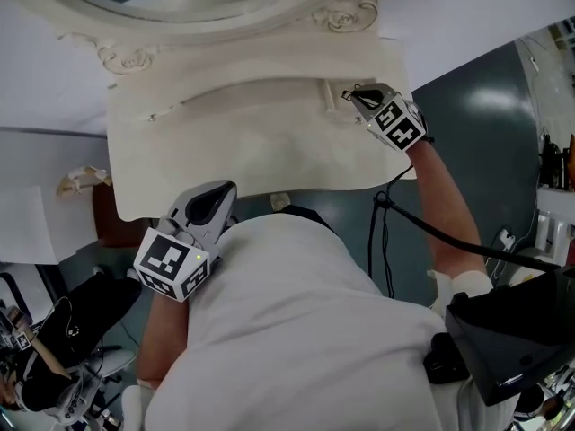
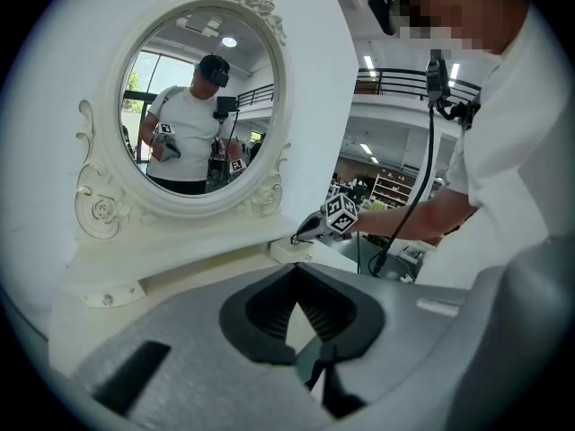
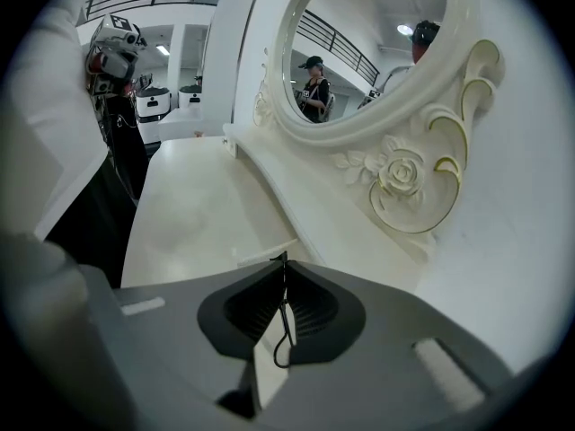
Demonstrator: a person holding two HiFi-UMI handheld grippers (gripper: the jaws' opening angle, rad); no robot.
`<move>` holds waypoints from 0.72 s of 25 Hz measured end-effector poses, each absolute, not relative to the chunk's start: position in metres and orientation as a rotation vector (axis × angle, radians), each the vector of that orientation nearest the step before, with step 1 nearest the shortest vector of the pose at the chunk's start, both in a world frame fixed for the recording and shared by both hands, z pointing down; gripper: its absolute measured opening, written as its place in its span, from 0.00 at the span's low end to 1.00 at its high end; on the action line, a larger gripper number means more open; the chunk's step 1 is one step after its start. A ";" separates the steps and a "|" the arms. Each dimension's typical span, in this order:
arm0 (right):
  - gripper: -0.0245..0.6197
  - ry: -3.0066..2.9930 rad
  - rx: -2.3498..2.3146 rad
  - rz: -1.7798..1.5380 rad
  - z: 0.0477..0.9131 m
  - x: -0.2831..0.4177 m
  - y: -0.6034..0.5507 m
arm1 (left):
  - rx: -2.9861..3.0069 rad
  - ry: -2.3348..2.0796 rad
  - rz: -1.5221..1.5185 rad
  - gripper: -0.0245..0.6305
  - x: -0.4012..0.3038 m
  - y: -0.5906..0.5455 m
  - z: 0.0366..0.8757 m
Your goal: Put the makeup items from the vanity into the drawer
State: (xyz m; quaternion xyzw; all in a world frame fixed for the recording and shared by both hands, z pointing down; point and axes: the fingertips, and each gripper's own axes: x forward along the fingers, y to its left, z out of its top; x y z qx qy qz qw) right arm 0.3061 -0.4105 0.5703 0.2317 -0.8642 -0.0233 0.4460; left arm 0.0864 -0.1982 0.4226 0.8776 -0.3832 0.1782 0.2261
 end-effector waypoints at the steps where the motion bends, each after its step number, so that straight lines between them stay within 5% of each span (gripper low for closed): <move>1: 0.06 -2.133 0.564 -0.061 0.575 0.308 -0.414 | 2.415 -1.063 0.493 0.04 0.086 -0.199 0.423; 18: 0.06 -2.049 0.422 -0.004 0.639 0.299 -0.435 | 2.347 -1.125 0.518 0.04 0.068 -0.217 0.430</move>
